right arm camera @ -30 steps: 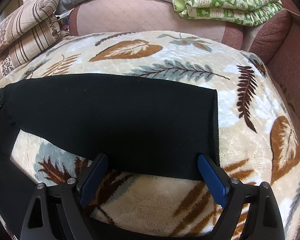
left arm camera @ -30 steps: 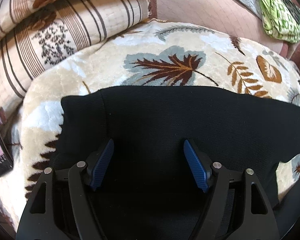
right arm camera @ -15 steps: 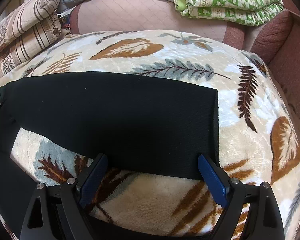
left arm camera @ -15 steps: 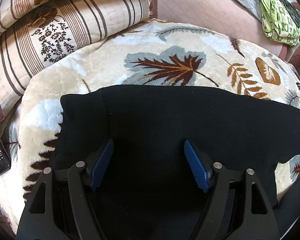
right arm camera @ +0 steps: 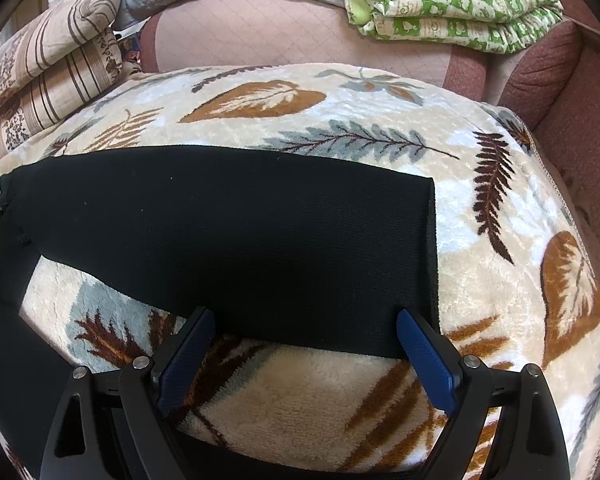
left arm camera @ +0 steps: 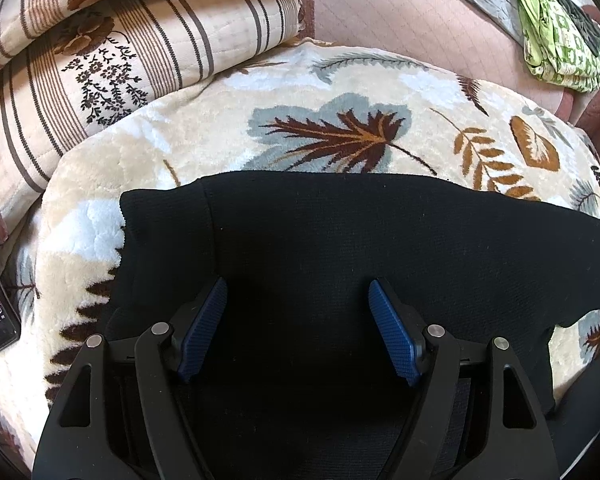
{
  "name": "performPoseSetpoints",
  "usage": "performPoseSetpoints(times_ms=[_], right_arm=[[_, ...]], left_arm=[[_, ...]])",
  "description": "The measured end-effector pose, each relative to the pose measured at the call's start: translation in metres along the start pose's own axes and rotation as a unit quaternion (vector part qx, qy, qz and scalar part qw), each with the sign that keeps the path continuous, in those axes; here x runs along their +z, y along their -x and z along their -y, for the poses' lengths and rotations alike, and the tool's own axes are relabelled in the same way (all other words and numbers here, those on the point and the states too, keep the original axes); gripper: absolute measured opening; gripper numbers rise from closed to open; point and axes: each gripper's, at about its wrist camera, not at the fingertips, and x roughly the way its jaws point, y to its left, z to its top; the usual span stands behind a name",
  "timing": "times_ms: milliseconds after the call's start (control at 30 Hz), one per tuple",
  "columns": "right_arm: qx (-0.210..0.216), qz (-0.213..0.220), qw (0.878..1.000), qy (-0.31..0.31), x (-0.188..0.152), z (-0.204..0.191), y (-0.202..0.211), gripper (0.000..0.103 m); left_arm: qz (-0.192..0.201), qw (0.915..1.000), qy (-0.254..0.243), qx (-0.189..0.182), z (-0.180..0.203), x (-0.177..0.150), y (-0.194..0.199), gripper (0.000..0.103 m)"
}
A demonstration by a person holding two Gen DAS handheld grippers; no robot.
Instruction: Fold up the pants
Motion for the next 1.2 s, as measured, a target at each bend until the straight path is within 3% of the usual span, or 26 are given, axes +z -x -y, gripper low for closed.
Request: performPoseSetpoints(times_ms=[1200], right_arm=[[-0.007,-0.007,1.0,0.017,-0.0021,-0.0052,-0.0015,0.096]], left_arm=[[-0.002,1.0,-0.001,0.0,0.0012,0.0023,-0.0009,0.076]])
